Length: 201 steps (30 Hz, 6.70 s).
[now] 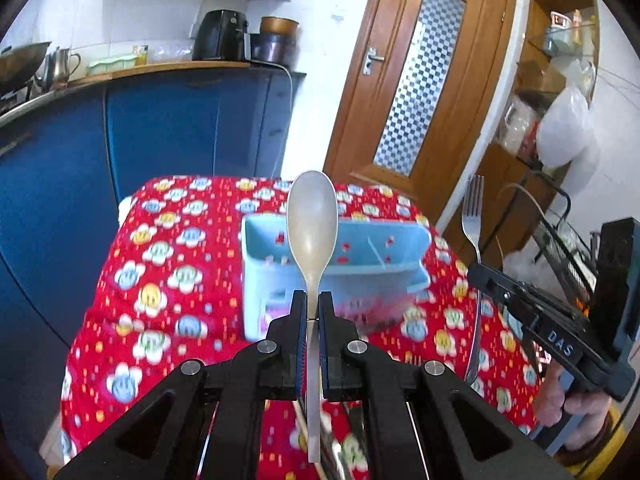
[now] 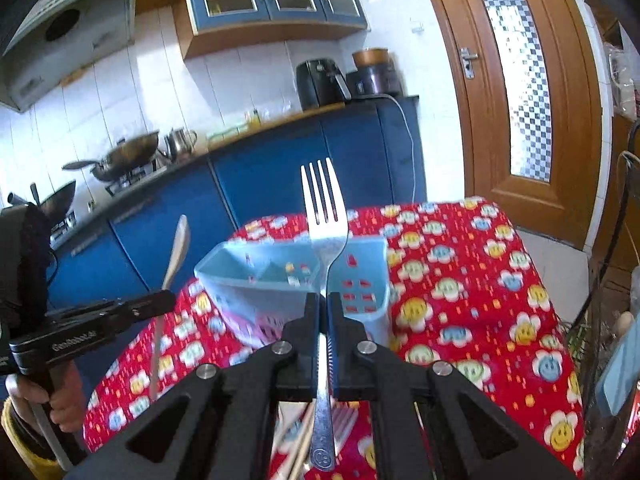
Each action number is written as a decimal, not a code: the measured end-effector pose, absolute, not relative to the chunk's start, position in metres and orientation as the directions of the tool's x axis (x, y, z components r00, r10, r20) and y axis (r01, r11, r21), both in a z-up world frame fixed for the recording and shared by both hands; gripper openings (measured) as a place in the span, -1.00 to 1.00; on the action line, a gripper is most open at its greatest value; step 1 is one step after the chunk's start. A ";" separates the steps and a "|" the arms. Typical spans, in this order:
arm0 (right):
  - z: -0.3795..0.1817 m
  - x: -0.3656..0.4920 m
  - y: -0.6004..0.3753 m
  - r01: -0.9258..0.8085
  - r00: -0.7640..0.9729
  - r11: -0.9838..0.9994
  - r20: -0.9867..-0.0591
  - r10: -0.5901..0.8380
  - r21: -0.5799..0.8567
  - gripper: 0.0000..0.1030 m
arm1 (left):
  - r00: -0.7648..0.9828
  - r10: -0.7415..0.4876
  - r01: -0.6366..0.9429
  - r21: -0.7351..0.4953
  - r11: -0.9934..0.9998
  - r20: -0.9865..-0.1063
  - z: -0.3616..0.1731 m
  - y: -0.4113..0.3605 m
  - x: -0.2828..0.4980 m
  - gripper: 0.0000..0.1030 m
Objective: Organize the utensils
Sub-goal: 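Carry the spoon in the left tool over the blue box while the right tool carries the fork, then open the left tool dropping the spoon into the box while the right tool releases the fork, then move both tools back down to the remaining utensils, then grasp a wooden chopstick with the left tool while the right tool grasps another chopstick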
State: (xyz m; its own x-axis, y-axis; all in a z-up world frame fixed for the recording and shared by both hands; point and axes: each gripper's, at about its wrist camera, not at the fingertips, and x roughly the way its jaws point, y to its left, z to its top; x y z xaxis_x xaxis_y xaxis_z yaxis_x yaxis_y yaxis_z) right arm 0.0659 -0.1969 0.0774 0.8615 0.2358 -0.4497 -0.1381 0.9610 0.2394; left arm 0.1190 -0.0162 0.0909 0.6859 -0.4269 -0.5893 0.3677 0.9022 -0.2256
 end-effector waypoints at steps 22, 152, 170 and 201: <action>0.092 0.138 -0.194 -0.121 0.949 0.986 -0.279 0.149 0.116 -0.90 | 0.890 -0.338 0.308 -0.143 0.941 -0.305 0.110 -0.031 0.199 -0.89; 0.001 -0.008 -0.210 -0.014 0.685 0.942 -0.683 0.255 0.337 -0.10 | 0.487 -0.208 0.404 0.008 0.915 -0.848 -0.016 -0.032 0.053 -0.65; 0.006 -0.006 -0.190 -0.052 0.650 0.946 -0.708 0.276 0.321 -0.10 | 0.415 -0.391 0.339 -0.259 0.904 -0.822 -0.013 0.003 0.073 -0.92; -0.012 0.033 -0.139 -0.156 0.435 0.966 -0.864 0.253 0.204 -0.78 | 0.610 -0.511 0.364 -0.359 0.860 -0.605 0.033 0.045 0.049 -0.92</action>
State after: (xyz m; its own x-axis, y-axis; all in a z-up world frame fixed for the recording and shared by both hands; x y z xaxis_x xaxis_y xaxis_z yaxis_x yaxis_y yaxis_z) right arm 0.0331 -0.1394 -0.0122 0.4350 0.2530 -0.8642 -0.1562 0.9664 0.2043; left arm 0.0486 0.0446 0.0326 0.6104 -0.5110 -0.6052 0.3636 0.8596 -0.3591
